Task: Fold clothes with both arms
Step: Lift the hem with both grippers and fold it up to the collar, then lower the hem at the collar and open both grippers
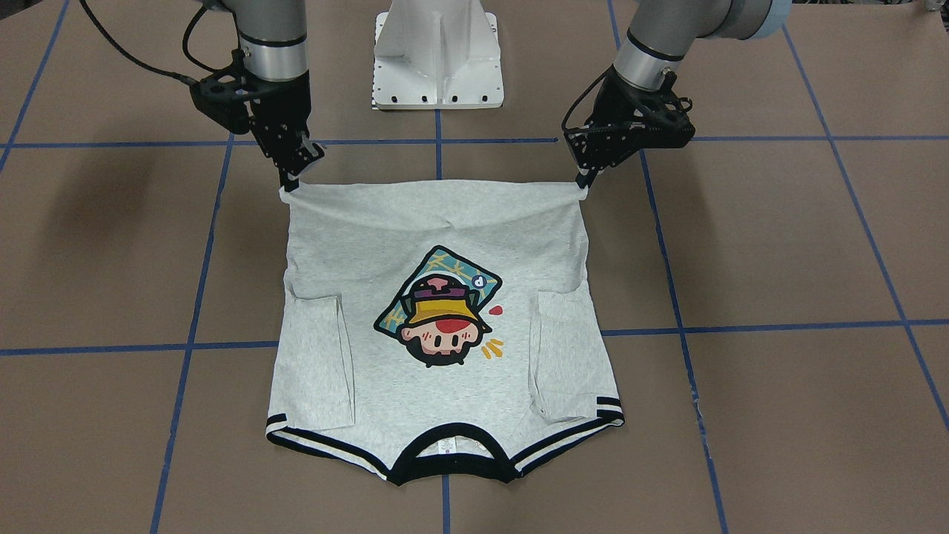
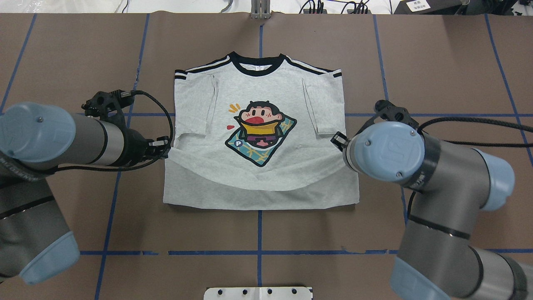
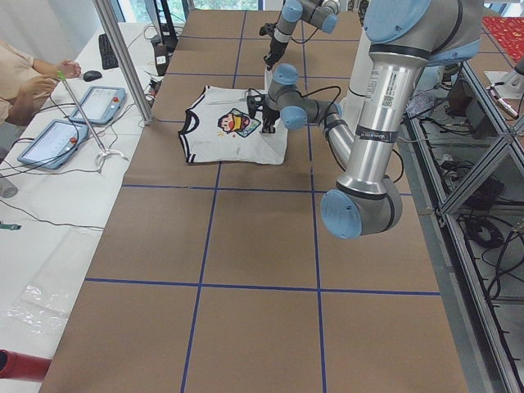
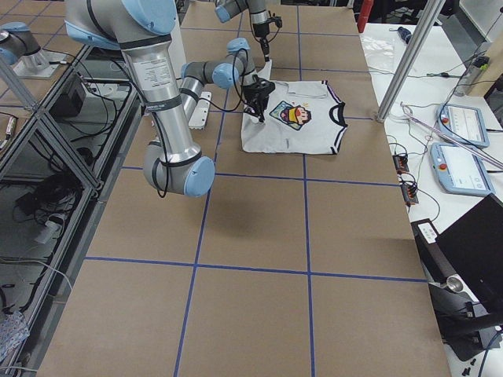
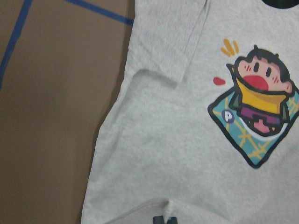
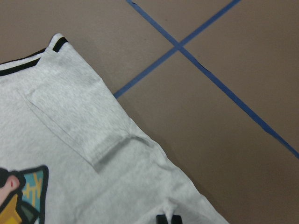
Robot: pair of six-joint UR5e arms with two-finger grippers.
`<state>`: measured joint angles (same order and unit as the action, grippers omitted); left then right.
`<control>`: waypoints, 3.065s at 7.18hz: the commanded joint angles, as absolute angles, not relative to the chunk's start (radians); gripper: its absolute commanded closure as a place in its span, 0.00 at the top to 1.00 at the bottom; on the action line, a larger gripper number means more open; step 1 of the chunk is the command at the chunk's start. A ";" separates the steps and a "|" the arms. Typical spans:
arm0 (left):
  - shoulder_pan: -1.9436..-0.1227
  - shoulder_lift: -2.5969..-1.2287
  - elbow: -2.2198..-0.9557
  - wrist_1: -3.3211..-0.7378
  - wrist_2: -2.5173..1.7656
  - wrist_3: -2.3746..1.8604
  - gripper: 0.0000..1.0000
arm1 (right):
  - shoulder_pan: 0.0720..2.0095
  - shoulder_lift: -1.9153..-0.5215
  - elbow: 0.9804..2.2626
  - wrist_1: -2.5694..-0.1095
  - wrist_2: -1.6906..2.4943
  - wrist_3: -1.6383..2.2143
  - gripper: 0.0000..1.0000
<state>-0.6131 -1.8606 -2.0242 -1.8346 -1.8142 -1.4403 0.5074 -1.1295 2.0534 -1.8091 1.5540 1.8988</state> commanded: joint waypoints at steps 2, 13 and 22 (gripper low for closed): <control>-0.762 -1.980 -1.728 -1.977 -1.813 -1.339 0.00 | 0.737 -1.042 1.710 -1.557 1.677 1.650 0.00; -0.825 -2.148 -1.355 -2.218 -1.775 -1.339 0.00 | 0.793 -0.856 1.305 -1.344 1.675 1.608 0.00; -0.830 -2.145 -1.325 -2.253 -1.775 -1.336 0.30 | 0.810 -0.841 1.311 -1.321 1.715 1.611 0.53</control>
